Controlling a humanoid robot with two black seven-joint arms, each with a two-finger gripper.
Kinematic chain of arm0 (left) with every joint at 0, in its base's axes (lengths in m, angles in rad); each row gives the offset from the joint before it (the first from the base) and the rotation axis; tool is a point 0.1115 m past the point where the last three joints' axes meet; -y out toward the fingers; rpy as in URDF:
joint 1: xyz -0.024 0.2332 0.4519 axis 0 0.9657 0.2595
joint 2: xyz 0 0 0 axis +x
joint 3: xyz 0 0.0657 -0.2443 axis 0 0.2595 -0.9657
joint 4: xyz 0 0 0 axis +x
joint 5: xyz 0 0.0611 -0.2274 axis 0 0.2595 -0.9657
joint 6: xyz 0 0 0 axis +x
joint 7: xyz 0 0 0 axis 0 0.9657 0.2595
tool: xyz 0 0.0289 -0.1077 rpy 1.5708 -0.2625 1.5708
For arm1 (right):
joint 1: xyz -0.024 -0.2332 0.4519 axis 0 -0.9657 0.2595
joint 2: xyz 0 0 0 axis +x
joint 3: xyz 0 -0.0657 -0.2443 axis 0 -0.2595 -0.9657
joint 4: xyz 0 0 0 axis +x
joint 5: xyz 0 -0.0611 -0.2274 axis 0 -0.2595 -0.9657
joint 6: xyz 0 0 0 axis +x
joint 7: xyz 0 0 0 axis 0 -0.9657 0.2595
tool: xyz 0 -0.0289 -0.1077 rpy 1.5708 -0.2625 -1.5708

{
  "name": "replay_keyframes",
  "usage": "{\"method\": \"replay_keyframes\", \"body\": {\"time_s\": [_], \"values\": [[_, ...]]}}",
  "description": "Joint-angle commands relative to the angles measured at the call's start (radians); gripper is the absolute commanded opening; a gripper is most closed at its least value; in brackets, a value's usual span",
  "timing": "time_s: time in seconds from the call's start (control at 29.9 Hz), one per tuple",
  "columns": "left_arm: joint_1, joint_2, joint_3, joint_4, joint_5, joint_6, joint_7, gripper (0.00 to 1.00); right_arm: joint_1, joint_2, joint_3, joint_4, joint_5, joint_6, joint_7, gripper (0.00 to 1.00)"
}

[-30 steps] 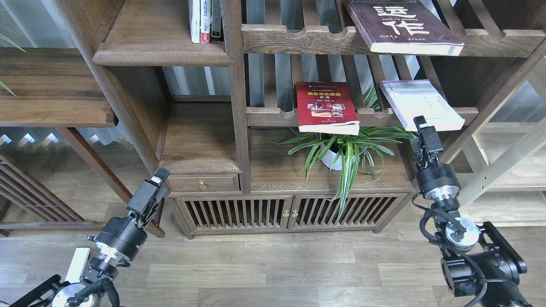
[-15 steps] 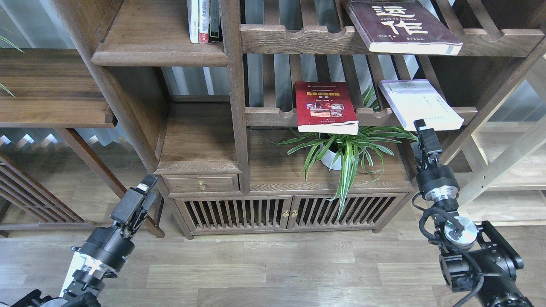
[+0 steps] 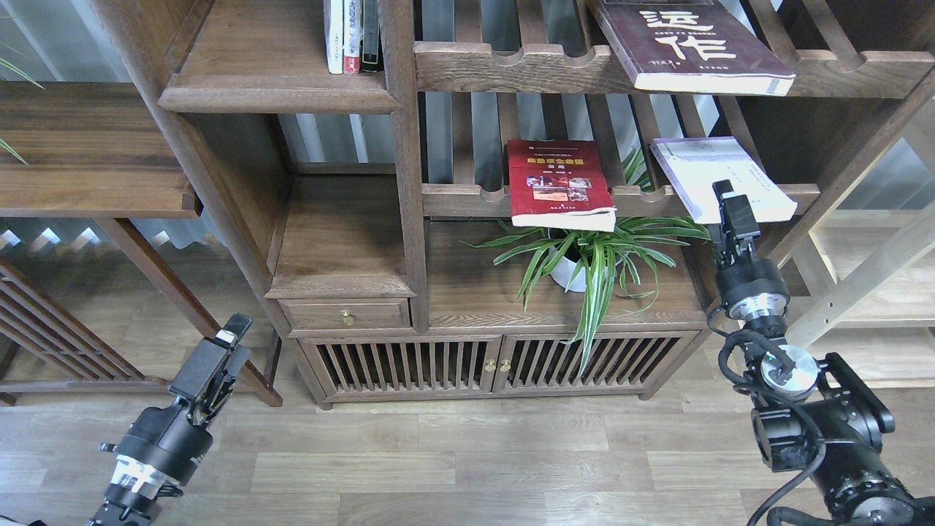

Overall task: Organize books on shelf
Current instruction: 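Reach the right gripper up to the white book on the middle shelf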

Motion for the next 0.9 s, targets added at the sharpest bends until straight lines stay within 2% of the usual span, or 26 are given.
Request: {"method": "replay_keyframes", "body": {"time_s": [0.0, 0.3, 0.5, 0.87], "values": [[0.01, 0.012, -0.004, -0.027, 0.002, 0.0, 0.0, 0.99, 0.014, -0.003, 0.0, -0.025, 0.0, -0.05, 0.0, 1.0], [0.088, 0.046, -0.043, -0.117, 0.002, 0.0, 0.0, 0.99, 0.041, -0.007, -0.003, -0.075, -0.002, -0.116, -0.001, 1.0], [0.136, 0.056, -0.057, -0.122, 0.003, 0.0, 0.002, 0.99, 0.075, -0.009, -0.014, -0.108, -0.003, -0.123, -0.001, 1.0], [0.182, 0.095, -0.055, -0.122, 0.002, 0.0, 0.002, 0.99, 0.112, -0.027, -0.014, -0.111, -0.003, -0.223, 0.0, 1.0]]}}
